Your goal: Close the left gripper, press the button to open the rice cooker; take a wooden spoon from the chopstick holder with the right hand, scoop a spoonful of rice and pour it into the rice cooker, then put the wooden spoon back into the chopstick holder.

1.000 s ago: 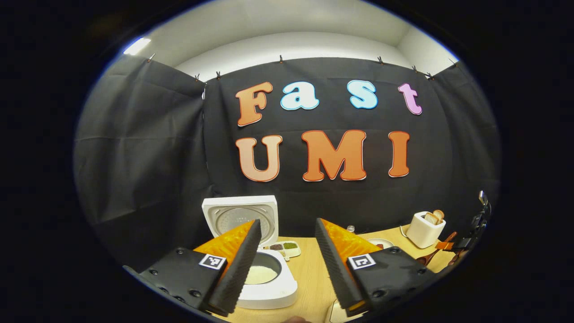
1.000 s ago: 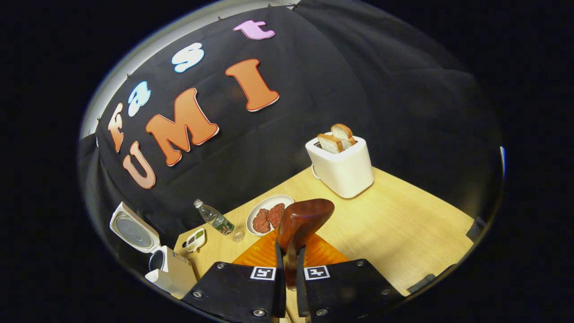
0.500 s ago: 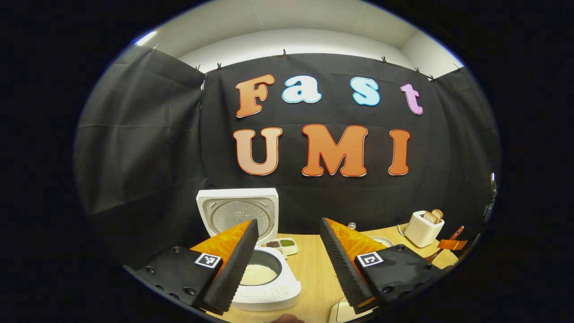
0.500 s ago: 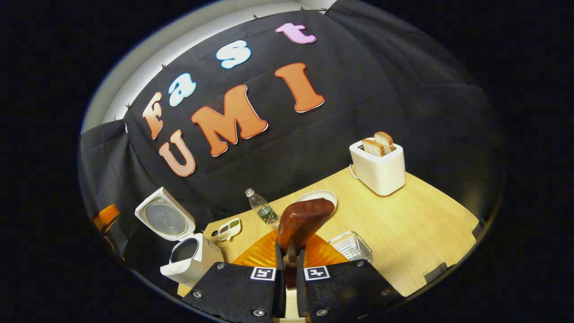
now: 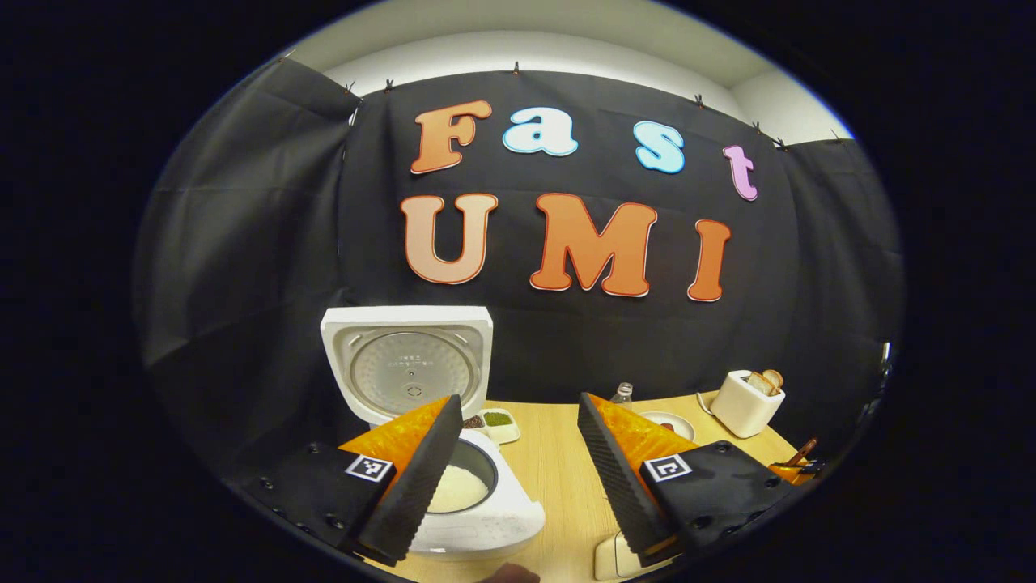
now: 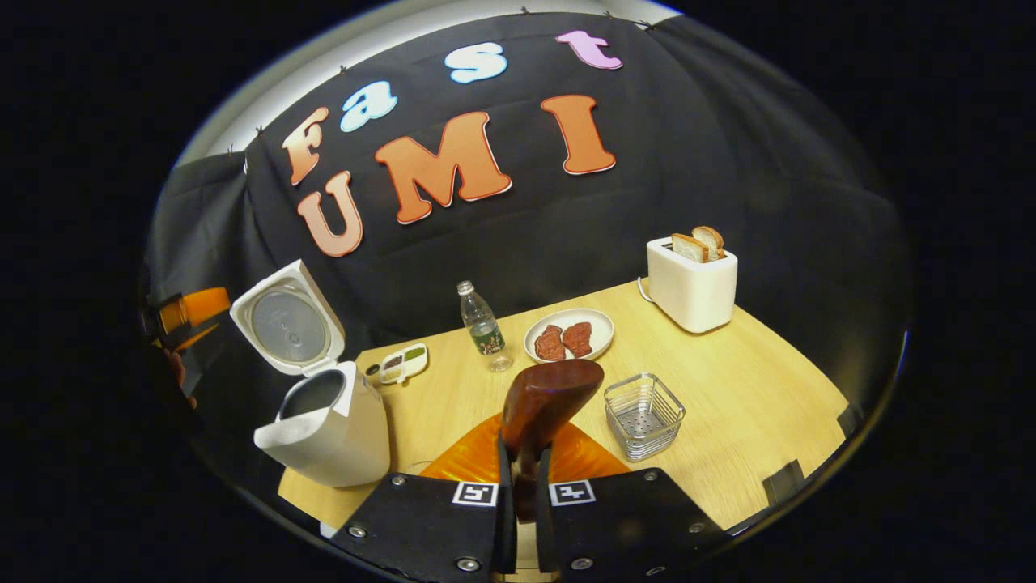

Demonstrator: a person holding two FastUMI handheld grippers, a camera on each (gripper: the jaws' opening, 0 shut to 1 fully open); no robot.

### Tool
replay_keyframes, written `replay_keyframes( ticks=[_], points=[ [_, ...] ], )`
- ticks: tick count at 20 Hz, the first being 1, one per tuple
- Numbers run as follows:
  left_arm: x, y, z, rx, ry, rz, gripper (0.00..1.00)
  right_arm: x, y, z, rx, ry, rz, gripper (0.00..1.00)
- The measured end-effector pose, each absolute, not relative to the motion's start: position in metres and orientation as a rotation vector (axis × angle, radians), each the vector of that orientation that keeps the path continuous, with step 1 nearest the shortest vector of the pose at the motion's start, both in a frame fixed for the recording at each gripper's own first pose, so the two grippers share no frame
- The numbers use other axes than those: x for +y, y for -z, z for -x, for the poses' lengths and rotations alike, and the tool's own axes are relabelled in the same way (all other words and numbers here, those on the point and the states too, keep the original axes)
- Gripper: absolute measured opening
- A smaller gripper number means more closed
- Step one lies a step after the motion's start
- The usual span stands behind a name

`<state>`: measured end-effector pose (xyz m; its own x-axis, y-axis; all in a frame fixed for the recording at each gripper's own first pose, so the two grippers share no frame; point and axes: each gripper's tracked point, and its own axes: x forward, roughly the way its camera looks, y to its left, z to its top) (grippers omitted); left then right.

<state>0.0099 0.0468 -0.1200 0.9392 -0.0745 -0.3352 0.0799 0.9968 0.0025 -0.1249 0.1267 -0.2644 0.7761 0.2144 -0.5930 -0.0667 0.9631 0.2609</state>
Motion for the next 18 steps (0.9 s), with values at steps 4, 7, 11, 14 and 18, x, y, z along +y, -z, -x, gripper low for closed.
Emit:
replay_keyframes(
  ticks=[4,7,11,14,18],
  points=[
    [0.042,0.133,-0.012,0.372,0.126,-0.024,0.97,0.143,0.284,0.132,0.646,-0.148,-0.019,0.09],
    [0.039,0.14,-0.013,0.384,0.149,-0.036,0.97,0.153,0.297,0.138,0.622,-0.132,0.133,0.09],
    [0.041,0.155,-0.013,0.42,0.186,-0.05,0.97,0.16,0.311,0.145,0.545,-0.096,0.293,0.09],
    [0.044,0.159,-0.015,0.433,0.195,-0.011,0.97,0.164,0.321,0.152,0.523,-0.076,0.342,0.09],
    [0.046,0.158,-0.016,0.427,0.204,-0.012,0.97,0.184,0.34,0.165,0.553,-0.09,0.281,0.09]
  ],
)
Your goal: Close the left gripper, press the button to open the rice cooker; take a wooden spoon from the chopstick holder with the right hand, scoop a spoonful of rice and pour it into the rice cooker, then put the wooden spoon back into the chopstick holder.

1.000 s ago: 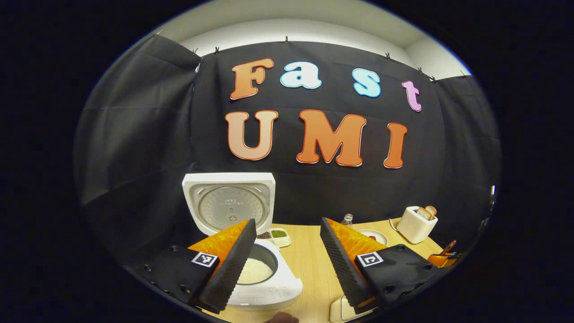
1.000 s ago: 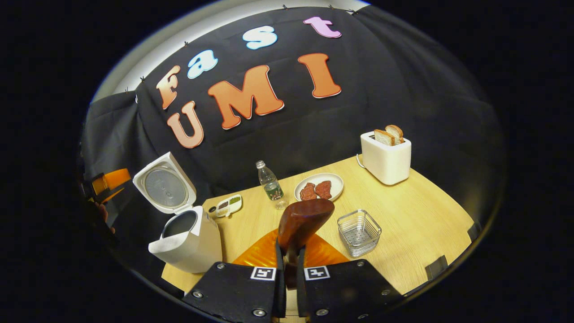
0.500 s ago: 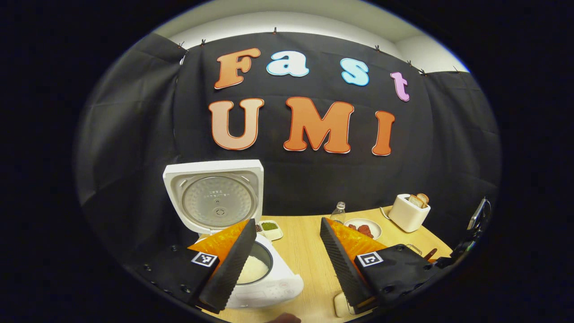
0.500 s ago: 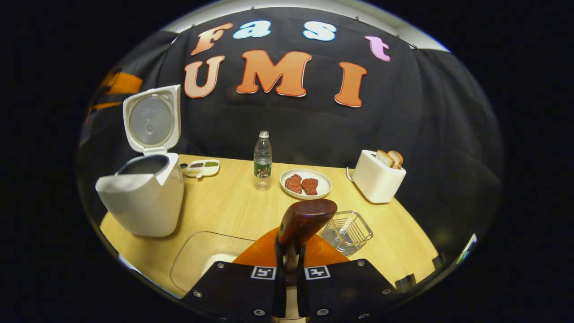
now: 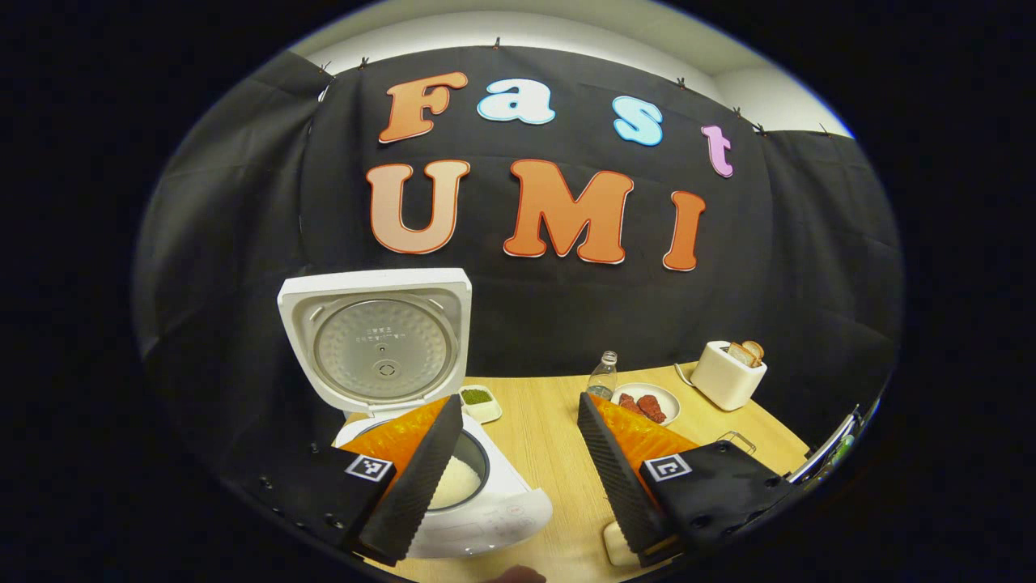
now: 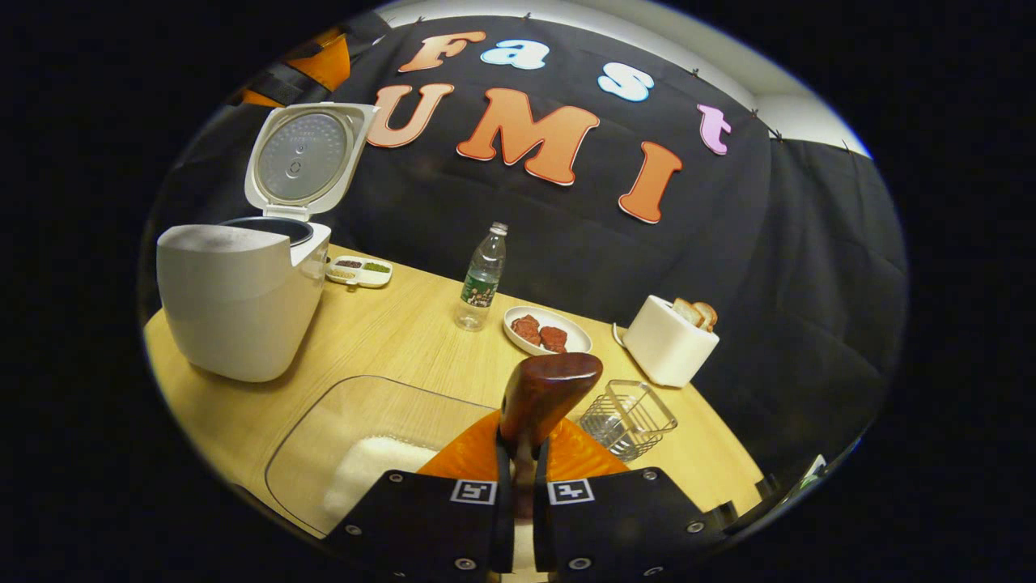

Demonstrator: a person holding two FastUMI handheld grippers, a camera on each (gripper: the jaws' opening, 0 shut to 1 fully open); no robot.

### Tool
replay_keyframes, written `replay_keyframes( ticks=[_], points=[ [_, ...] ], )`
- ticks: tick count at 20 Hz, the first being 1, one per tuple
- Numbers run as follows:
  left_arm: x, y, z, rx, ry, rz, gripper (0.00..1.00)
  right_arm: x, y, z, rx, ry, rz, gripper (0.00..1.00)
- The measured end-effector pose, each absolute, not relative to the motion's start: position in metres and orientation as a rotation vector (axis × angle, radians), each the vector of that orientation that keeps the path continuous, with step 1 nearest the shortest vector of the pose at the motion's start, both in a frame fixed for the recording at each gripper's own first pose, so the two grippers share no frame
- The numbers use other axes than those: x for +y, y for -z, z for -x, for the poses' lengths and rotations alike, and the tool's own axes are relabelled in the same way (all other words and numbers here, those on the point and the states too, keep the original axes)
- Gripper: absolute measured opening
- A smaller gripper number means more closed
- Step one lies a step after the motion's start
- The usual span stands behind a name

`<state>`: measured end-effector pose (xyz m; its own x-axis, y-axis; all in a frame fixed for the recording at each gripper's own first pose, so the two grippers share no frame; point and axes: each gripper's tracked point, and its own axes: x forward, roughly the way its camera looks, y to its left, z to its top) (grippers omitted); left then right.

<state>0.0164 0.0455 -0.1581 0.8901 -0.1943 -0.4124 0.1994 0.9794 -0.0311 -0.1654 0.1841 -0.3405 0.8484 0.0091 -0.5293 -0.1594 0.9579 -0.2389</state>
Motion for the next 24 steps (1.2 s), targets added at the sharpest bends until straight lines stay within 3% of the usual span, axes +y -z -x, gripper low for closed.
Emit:
replay_keyframes(
  ticks=[8,16,24],
  points=[
    [0.059,0.167,-0.021,0.438,0.196,-0.002,0.97,0.195,0.341,0.163,0.611,-0.039,0.114,0.09],
    [0.071,0.172,-0.026,0.443,0.187,0.01,0.97,0.218,0.353,0.163,0.821,0.004,-0.452,0.09],
    [0.088,0.173,-0.029,0.443,0.156,0.006,0.97,0.211,0.369,0.164,0.935,0.046,-0.772,0.09]
  ],
)
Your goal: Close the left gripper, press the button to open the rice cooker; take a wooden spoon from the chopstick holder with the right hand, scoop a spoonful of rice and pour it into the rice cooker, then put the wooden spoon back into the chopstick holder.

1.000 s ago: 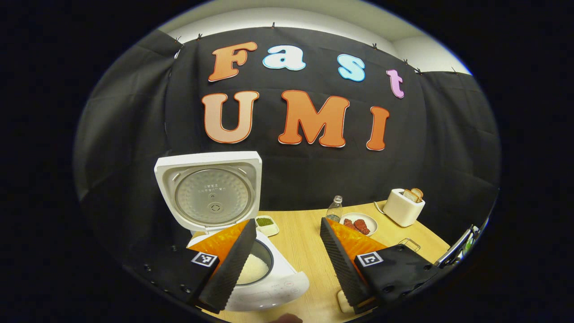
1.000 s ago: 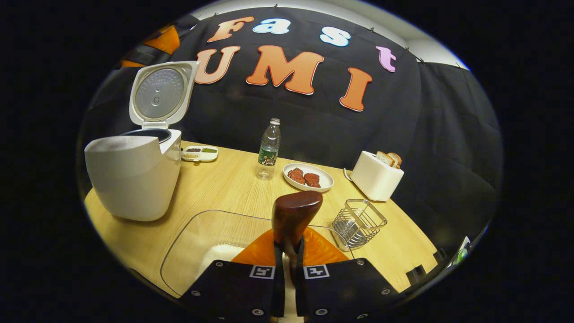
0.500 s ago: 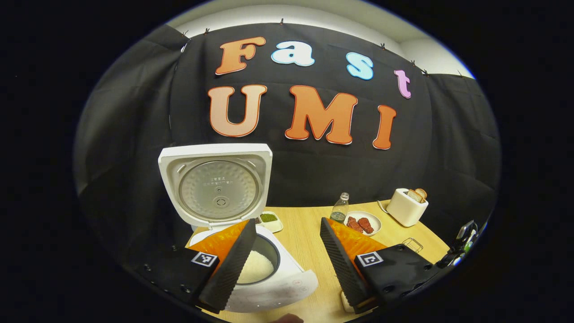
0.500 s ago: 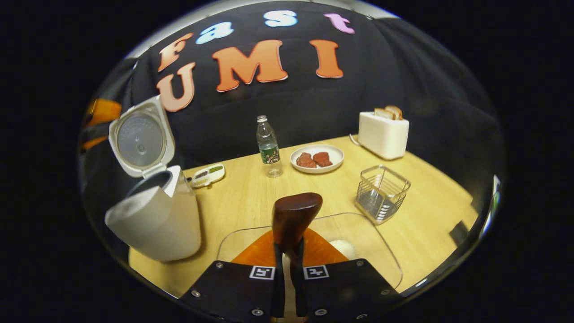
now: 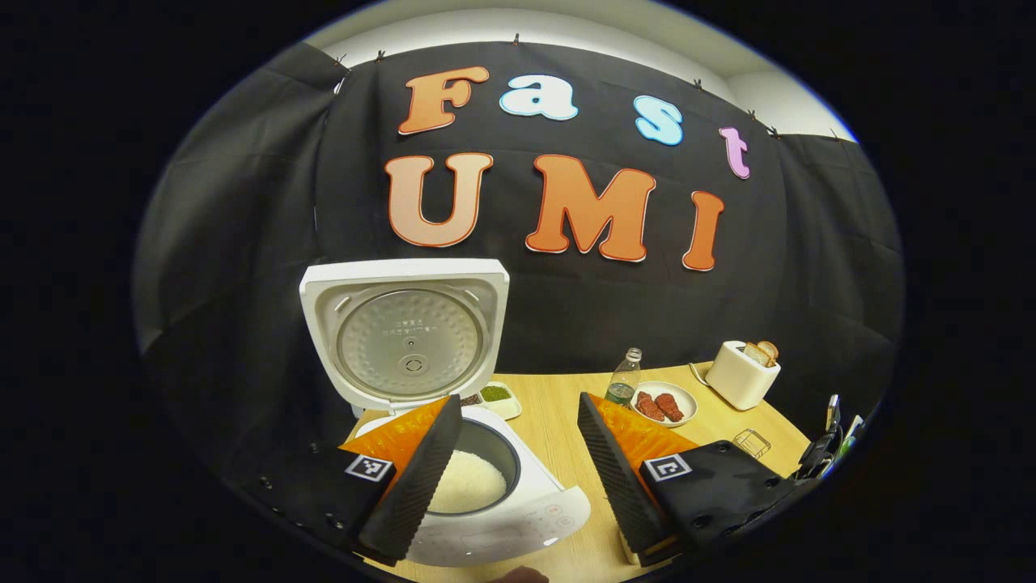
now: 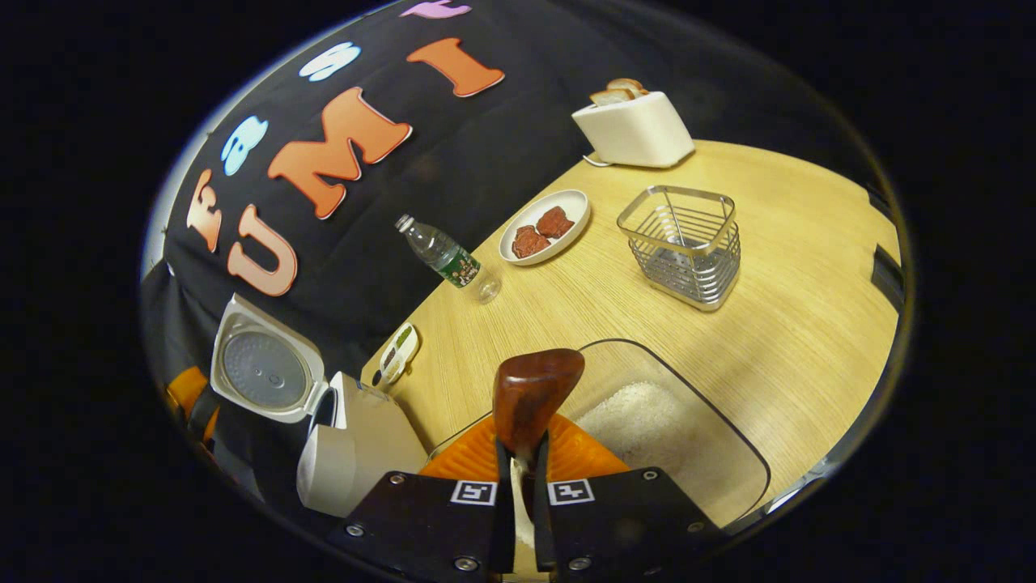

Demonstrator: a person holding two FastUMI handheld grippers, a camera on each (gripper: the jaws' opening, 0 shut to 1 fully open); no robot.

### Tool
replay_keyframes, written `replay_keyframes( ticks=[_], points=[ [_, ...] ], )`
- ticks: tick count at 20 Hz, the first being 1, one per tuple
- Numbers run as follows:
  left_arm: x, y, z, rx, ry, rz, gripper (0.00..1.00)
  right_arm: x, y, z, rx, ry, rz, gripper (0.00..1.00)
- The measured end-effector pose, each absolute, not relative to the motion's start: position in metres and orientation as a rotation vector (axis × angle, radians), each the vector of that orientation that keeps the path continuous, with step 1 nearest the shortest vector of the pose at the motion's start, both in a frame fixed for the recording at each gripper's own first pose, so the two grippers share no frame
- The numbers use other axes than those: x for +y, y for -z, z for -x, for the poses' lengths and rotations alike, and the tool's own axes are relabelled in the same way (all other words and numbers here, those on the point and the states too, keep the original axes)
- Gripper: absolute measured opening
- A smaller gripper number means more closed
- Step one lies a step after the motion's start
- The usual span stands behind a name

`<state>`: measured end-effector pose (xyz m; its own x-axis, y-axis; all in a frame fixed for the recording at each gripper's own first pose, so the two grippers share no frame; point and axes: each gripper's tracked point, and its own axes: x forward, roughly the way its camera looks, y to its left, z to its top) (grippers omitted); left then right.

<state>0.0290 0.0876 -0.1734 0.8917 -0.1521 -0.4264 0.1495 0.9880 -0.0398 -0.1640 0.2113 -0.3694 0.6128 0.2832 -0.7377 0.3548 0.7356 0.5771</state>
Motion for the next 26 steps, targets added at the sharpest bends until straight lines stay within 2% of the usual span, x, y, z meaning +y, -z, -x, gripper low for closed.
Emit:
replay_keyframes(
  ticks=[4,10,16,26],
  points=[
    [0.087,0.172,-0.03,0.441,0.158,0.007,0.97,0.231,0.363,0.165,0.967,-0.056,-0.879,0.09],
    [0.077,0.162,-0.03,0.417,0.165,-0.007,0.97,0.217,0.35,0.16,0.957,-0.121,-1.017,0.08],
    [0.069,0.152,-0.028,0.393,0.153,-0.001,0.97,0.185,0.337,0.145,0.912,-0.14,-1.103,0.09],
    [0.061,0.138,-0.029,0.361,0.11,0.059,0.97,0.157,0.262,0.098,0.752,-0.139,-1.554,0.08]
  ],
)
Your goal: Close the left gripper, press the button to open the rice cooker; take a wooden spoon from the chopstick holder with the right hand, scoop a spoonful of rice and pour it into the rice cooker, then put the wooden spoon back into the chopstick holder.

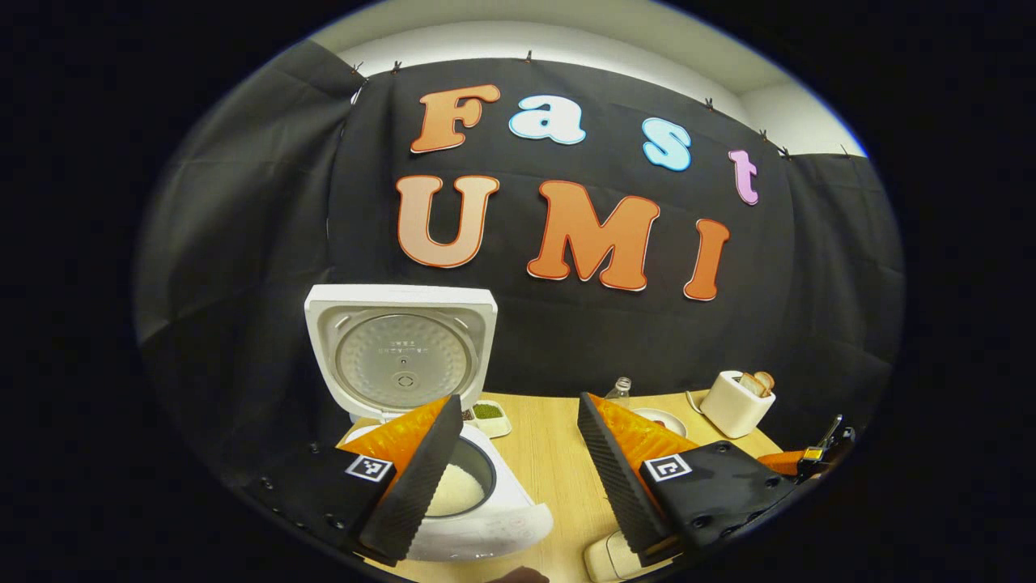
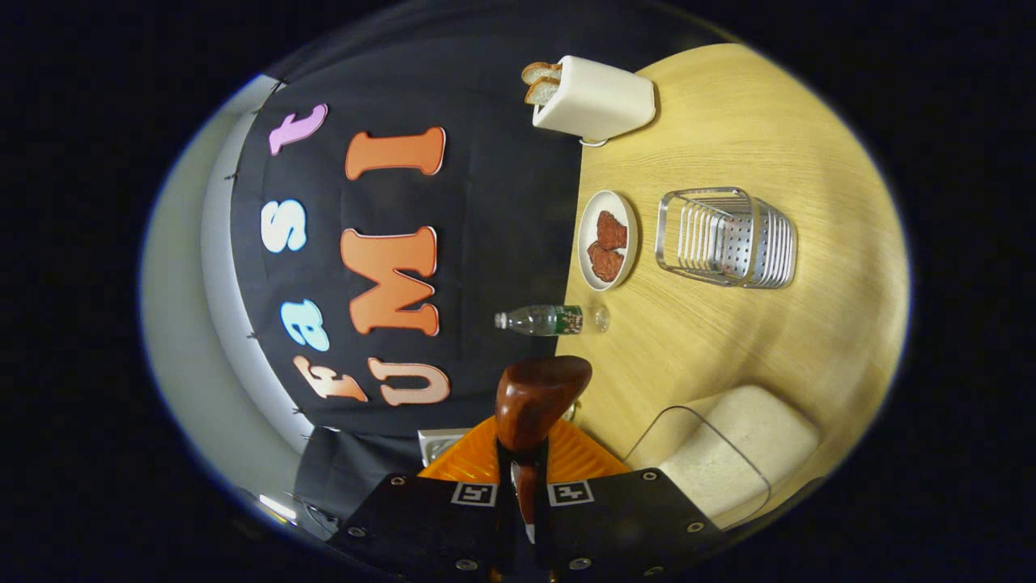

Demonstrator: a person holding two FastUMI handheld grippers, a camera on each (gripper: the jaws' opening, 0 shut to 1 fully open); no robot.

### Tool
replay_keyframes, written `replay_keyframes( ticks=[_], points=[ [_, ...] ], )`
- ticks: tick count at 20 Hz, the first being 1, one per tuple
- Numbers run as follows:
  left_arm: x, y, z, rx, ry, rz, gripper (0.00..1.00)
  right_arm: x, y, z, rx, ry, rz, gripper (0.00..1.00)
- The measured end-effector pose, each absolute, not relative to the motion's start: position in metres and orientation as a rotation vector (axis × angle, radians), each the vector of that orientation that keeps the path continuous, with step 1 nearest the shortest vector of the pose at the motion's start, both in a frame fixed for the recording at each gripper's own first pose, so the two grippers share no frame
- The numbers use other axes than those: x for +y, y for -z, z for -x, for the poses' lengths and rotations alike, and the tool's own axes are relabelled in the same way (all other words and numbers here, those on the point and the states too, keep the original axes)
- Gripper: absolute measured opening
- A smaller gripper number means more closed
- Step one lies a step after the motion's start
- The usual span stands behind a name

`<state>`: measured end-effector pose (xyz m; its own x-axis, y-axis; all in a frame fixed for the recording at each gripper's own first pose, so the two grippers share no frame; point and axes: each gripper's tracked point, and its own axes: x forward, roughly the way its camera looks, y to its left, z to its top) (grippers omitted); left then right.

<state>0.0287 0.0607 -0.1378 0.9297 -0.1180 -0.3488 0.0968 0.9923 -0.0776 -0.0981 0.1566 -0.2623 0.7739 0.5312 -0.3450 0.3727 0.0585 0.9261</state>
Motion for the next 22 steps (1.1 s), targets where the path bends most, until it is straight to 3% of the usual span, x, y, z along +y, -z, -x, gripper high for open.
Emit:
replay_keyframes(
  ticks=[7,22],
  points=[
    [0.085,0.137,-0.031,0.334,0.041,0.099,0.97,0.188,0.236,0.059,0.757,-0.164,-1.744,0.08],
    [0.247,0.124,0.017,0.3,-0.308,0.051,0.97,0.39,0.193,-0.001,0.967,-0.455,-1.531,0.08]
  ],
)
